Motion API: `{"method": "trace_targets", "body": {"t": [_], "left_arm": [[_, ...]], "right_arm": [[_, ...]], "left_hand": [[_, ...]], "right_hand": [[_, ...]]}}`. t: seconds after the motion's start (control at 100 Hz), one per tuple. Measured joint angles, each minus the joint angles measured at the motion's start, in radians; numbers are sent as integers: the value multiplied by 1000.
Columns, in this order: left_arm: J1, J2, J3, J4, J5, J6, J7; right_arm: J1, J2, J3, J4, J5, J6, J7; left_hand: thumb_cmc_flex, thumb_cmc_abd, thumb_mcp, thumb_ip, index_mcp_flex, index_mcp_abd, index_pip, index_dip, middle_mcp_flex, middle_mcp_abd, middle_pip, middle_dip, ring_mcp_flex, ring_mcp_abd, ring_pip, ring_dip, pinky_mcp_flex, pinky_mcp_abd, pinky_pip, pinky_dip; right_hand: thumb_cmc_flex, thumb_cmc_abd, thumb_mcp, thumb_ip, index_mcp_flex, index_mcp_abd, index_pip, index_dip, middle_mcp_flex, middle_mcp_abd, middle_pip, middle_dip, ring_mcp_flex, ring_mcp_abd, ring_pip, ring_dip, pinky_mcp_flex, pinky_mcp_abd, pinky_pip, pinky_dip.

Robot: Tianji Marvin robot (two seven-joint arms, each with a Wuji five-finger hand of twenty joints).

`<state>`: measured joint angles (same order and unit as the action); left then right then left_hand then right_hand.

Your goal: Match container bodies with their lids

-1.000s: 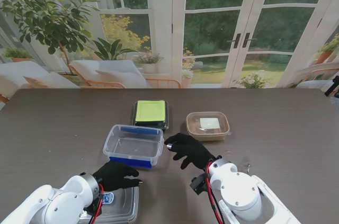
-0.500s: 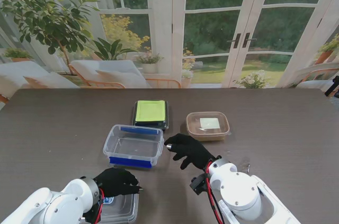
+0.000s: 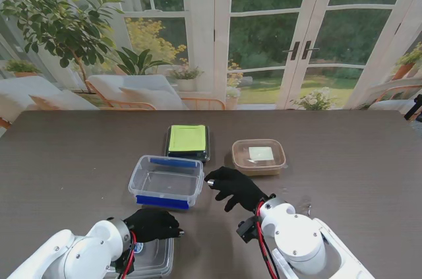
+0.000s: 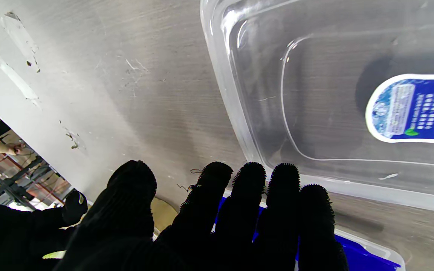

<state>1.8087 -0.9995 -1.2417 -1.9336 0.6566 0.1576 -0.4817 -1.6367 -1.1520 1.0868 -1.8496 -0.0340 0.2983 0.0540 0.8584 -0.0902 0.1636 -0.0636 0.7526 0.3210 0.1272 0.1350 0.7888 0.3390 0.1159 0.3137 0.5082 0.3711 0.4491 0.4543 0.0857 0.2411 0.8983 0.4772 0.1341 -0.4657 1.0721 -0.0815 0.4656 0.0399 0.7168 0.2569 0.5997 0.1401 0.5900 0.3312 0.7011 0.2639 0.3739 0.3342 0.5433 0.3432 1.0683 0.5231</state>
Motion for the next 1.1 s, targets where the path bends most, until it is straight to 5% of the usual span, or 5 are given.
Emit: {"method": "trace_targets", "body": {"t": [1.1], "left_arm": [[-237, -7, 165, 190, -186, -65, 36]], "right_arm": [[3, 0, 5, 9, 21, 2, 5]], "left_hand": [[19, 0, -13, 0, 0, 4, 0, 0, 0, -3, -2, -1, 11, -27, 137, 46, -1, -4, -20, -9]], "right_hand": [[0, 0, 0, 0, 0, 5, 0, 0, 0, 0, 0, 0, 0, 0, 0, 0, 0, 0, 0, 0]]}}
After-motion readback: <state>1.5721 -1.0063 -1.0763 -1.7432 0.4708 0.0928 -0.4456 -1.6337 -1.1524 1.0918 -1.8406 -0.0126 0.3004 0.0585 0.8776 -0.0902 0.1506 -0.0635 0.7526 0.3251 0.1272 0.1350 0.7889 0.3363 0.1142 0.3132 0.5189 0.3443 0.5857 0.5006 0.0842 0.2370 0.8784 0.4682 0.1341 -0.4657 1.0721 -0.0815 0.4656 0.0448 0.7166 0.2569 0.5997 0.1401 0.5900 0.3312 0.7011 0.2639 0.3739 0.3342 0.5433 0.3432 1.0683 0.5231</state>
